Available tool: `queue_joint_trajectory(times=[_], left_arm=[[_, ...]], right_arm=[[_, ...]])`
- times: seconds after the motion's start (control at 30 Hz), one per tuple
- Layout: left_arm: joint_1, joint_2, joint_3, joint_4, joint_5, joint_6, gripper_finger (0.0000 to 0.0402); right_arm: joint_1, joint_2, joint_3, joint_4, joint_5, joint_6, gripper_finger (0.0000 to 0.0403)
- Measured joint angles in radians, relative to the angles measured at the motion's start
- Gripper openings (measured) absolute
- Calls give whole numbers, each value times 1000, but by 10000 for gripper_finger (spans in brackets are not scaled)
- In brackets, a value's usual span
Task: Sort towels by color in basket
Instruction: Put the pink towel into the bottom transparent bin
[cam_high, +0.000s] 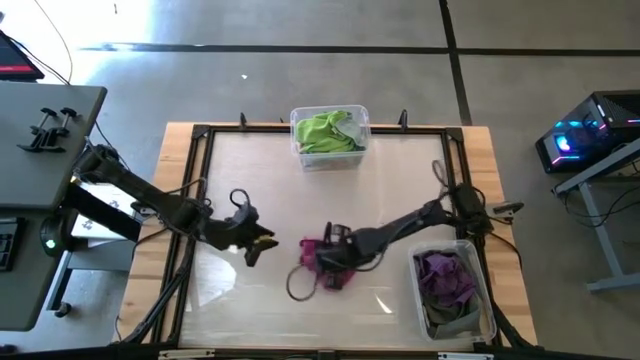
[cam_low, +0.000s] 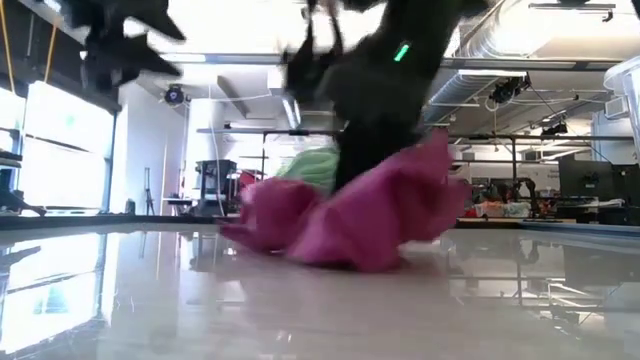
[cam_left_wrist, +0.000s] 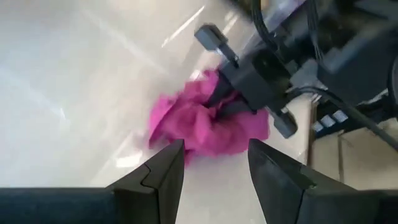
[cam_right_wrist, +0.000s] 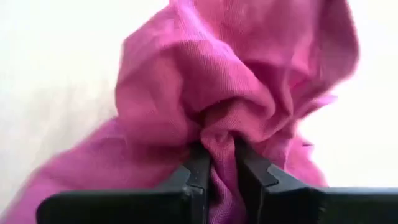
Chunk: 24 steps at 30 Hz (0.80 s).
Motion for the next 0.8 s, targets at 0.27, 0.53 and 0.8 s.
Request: queue_joint_trajectory(times=[0.27, 0.53, 0.8], left_arm=[[3, -31, 45, 65, -98, 191, 162], [24, -19, 45, 111, -125, 286, 162], [48, -11, 46, 130, -133, 300, 162]], right_arm=[[175, -333, 21, -269, 85, 290, 33], [320, -541, 228, -713, -59, 535, 33], [436, -589, 268, -959, -241, 726, 33]])
